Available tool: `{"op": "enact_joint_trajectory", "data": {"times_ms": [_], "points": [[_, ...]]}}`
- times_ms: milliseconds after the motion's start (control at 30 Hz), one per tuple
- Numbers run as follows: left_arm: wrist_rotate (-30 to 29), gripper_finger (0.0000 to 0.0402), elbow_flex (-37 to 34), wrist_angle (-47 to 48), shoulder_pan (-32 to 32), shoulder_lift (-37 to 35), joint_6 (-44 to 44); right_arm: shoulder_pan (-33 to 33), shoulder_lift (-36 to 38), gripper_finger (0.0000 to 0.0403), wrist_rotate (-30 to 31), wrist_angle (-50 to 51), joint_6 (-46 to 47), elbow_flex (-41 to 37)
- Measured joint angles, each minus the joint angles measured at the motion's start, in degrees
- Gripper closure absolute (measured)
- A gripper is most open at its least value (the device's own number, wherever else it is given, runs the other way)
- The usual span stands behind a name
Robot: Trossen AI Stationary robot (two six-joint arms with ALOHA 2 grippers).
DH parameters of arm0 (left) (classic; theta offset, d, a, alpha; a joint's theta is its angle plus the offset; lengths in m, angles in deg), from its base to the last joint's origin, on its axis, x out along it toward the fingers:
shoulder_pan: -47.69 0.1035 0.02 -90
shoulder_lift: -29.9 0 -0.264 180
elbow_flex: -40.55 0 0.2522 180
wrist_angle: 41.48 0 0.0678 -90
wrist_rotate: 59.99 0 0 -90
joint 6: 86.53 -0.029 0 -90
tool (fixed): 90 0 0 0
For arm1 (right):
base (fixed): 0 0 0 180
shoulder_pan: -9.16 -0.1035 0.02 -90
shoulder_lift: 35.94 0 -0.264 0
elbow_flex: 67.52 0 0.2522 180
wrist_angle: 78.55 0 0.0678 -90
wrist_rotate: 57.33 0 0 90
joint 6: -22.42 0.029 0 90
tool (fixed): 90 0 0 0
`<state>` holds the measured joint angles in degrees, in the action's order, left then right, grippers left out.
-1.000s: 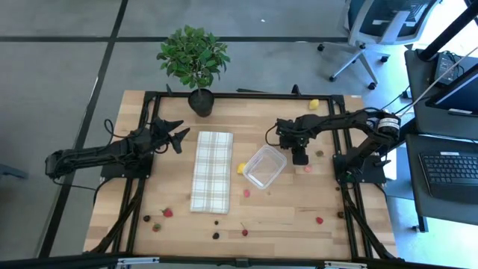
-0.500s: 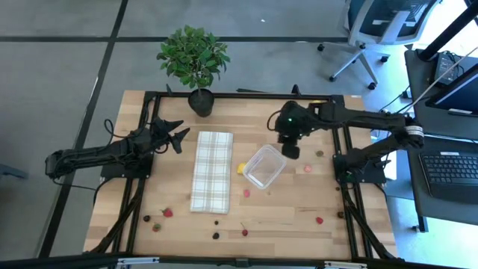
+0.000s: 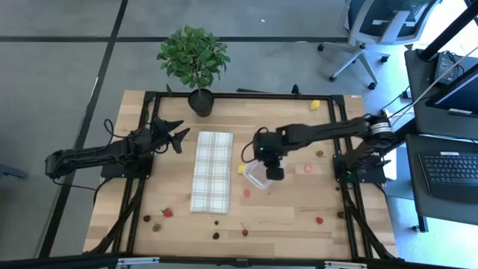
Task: Pick and placing Produce into tupperware
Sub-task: Put the top blackberry into the transparent bin
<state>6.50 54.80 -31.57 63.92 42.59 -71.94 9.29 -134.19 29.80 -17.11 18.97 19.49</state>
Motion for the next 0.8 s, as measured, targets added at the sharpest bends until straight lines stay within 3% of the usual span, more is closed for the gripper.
{"op": "enact_joint_trajectory", "data": {"times_ms": [367, 800], "points": [[0.0, 0.0174, 0.0, 0.0, 0.0, 0.0, 0.0, 0.0, -8.3, 0.0299, 0.0, -0.2, -1.5, 0.0], [0.0, 0.0174, 0.0, 0.0, 0.0, 0.0, -0.1, 0.0, -8.5, 0.0264, 0.2, -0.2, -1.4, 0.1]]}}
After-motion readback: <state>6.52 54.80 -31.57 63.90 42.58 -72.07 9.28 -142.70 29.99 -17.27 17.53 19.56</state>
